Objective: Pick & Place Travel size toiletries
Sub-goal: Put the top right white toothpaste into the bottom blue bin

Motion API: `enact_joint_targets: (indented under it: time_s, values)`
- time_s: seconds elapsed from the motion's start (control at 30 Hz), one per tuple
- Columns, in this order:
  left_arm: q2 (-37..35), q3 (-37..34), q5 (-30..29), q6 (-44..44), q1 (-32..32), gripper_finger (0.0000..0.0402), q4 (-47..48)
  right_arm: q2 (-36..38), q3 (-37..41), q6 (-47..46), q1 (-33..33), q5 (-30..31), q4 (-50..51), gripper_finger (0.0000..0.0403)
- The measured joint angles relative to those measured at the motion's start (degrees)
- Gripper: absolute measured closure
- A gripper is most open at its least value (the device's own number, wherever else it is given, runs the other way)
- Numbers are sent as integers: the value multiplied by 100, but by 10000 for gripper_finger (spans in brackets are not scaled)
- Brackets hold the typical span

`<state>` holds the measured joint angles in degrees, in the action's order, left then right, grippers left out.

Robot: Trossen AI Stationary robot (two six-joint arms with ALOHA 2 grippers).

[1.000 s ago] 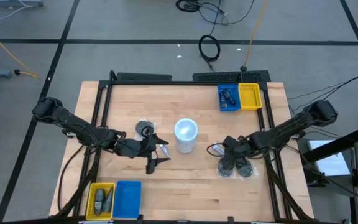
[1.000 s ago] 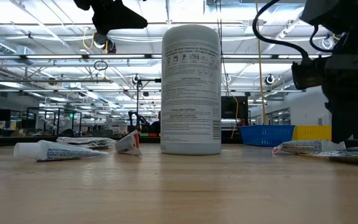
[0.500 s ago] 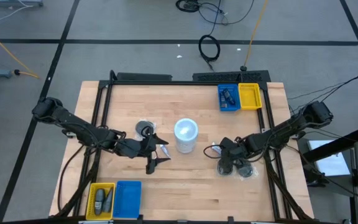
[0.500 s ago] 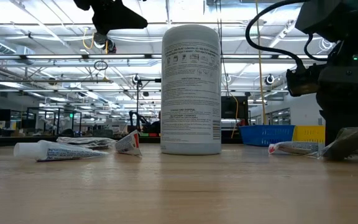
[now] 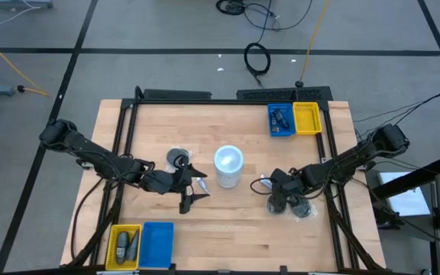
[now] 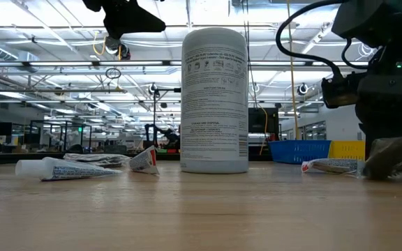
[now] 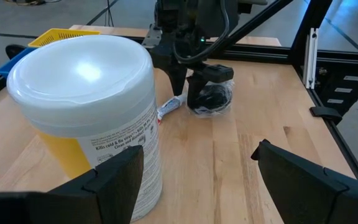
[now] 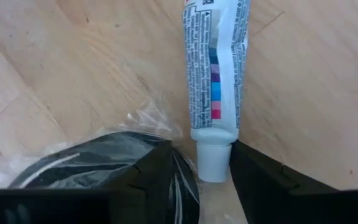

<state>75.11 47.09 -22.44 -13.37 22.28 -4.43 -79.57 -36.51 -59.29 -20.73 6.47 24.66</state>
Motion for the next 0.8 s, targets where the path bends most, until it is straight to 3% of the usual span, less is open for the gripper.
enact_joint_targets:
  time_s: [0.3,0.8]
  values:
    - [0,0,-2,0,0,92,0,44,13,-2,0,45,39,352]
    - [0,0,-2,2,-2,92,25,674,24,-17,-2,35,-256,353]
